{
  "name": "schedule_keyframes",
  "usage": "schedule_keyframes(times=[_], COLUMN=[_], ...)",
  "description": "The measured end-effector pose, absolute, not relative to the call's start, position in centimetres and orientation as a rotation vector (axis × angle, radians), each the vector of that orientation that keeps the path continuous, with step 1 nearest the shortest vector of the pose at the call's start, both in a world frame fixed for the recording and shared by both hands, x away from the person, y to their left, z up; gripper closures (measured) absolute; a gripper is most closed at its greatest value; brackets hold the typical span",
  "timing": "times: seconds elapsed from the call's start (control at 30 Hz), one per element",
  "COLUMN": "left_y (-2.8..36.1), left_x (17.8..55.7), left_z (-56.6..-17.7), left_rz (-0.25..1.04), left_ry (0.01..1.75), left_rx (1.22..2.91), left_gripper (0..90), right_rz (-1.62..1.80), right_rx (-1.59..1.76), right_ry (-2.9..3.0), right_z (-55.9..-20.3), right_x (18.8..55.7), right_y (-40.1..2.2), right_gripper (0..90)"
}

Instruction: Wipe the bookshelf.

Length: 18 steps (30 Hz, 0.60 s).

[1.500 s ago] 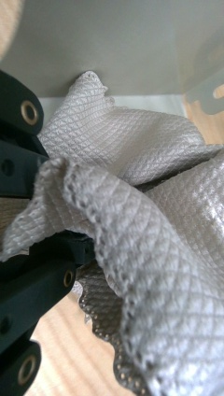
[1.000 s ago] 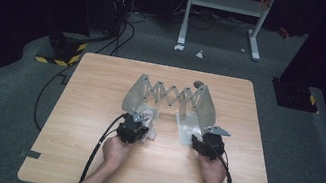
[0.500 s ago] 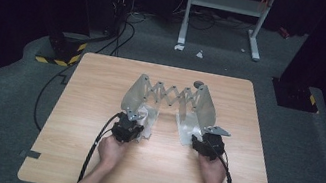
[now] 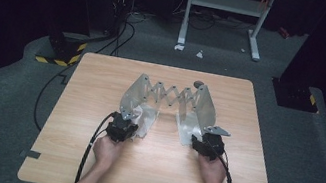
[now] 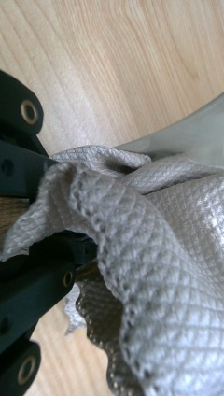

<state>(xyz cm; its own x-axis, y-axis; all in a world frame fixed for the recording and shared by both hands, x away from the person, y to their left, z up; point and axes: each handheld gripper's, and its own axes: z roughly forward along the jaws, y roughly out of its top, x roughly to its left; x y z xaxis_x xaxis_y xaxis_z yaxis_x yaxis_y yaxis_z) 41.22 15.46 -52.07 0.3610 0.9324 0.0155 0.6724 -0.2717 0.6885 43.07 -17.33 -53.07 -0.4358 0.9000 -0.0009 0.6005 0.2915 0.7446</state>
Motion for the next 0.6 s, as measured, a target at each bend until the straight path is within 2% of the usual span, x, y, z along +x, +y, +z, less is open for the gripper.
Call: schedule_keyframes(times=[0.6], left_y=[15.6], left_x=[41.5], left_z=[-52.1], left_rz=[0.604], left_ry=[1.396], left_rx=[2.042], left_gripper=[81.2], right_rz=[0.964], right_rx=[1.328], right_ry=[2.159], right_z=[-53.1], right_x=[43.1], right_y=[-17.3], right_gripper=[45.5])
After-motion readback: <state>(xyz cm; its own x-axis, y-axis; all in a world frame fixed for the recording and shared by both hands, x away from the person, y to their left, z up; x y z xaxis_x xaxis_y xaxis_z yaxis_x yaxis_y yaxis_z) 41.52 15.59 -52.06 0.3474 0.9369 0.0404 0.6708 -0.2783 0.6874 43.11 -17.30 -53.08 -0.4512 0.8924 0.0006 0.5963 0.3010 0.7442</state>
